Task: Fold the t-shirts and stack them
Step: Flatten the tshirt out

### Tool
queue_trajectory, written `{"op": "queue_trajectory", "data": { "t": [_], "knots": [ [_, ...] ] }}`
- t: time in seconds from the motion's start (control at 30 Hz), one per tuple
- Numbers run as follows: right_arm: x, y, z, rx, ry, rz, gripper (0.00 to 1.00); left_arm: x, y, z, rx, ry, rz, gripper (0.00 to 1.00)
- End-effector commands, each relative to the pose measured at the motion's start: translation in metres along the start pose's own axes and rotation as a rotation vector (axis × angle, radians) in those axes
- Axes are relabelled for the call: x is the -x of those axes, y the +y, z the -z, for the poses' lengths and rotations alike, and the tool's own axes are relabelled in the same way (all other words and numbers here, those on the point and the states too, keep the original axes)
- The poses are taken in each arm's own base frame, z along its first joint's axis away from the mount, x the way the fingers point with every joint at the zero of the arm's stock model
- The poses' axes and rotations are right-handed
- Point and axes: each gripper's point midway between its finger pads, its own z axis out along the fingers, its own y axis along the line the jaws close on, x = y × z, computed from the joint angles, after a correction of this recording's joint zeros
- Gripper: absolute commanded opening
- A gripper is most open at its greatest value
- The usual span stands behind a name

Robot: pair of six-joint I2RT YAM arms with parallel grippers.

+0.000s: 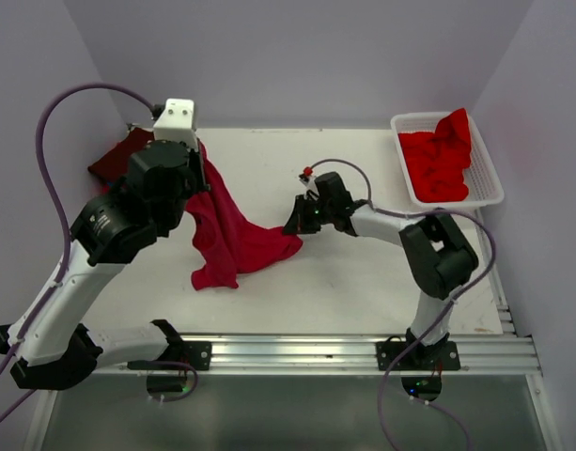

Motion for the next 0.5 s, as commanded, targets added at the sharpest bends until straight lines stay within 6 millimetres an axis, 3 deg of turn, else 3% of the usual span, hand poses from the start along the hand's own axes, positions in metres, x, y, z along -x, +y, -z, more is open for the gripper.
{"op": "queue_trajectory", "data": {
  "t": [0.0,0.03,0.1,0.13,0.17,0.23,0.27,0.33,0.4,0.47],
  "knots": [
    [0.06,0.023,0.063,-0.134,-0.231,0.17,0.0,0.006,0.002,0.002,0.0,-0.039,0.045,0.0],
    [0.074,0.035,0.085,-0.153,-0.298,0.202,0.0,0.003,0.001,0.001,0.001,-0.034,0.042,0.0],
    [0.088,0.038,0.115,-0.232,-0.381,0.251,0.0,0.003,0.002,0.002,0.003,-0.041,0.048,0.0],
    [0.092,0.042,0.126,-0.244,-0.41,0.269,0.0,0.001,0.002,0.0,0.004,-0.038,0.045,0.0],
    [0.099,0.06,0.151,-0.23,-0.468,0.306,0.0,0.0,0.002,0.001,0.003,-0.039,0.046,0.0],
    [0.097,0.071,0.17,-0.226,-0.486,0.332,0.0,-0.001,0.001,-0.001,0.003,-0.041,0.046,0.0],
    [0.091,0.082,0.183,-0.202,-0.484,0.351,0.0,-0.002,0.0,-0.002,0.003,-0.04,0.047,0.0],
    [0.074,0.097,0.189,-0.152,-0.442,0.379,0.0,-0.004,-0.001,-0.003,0.002,-0.04,0.045,0.0],
    [0.042,0.107,0.192,-0.129,-0.371,0.41,0.0,-0.006,-0.002,-0.005,0.0,-0.038,0.044,0.0],
    [0.006,0.097,0.189,-0.141,-0.248,0.381,0.0,-0.006,-0.003,-0.006,0.0,-0.038,0.041,0.0]
  ]
}}
